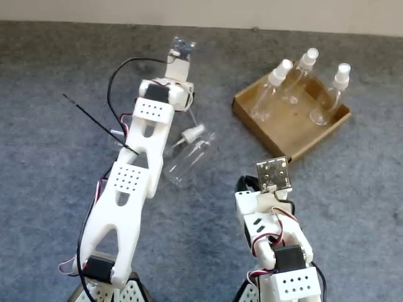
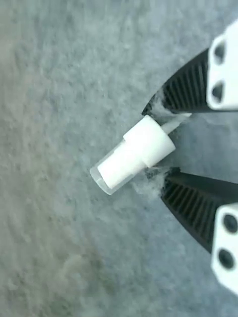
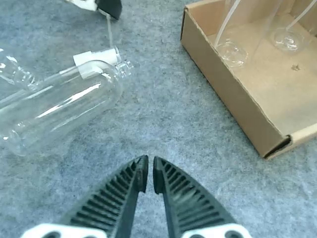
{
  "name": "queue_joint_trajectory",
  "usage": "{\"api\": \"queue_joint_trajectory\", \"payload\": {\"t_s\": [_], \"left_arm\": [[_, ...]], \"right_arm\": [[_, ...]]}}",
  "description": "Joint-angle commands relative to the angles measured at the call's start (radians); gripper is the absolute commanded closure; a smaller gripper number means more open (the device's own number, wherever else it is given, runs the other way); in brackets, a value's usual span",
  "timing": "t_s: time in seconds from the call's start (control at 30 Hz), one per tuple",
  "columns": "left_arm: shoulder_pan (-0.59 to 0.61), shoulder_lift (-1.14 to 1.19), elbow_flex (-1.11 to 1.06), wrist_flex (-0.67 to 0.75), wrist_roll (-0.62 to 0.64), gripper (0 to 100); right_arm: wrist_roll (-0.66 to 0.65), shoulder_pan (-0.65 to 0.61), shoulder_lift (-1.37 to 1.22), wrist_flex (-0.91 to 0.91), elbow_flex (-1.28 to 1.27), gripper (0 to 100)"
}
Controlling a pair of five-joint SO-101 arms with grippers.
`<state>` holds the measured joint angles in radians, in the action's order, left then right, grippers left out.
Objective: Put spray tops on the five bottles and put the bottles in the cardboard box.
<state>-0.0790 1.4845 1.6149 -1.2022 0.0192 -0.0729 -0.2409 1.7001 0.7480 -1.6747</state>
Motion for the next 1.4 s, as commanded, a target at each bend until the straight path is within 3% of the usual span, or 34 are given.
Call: {"api": "queue_joint_trajectory", "payload": {"t_s": [0.0,0.67,1.2,1.37], "left_arm": [[0.061,-0.07,0.048,-0.101,0.003,93],[0.173,-0.268,0.048,-0.528,0.002,93],[0.341,-0.343,0.048,-0.534,0.0,93],[0.398,-0.329,0.042,-0.539,-0.135,93]], "right_arm": [[0.002,-0.01,0.012,-0.021,-0.053,97.4],[0.002,-0.013,0.012,-0.021,-0.053,97.4],[0.002,-0.013,0.012,-0.021,-0.053,97.4],[0.002,-0.013,0.012,-0.021,-0.053,97.4]]}}
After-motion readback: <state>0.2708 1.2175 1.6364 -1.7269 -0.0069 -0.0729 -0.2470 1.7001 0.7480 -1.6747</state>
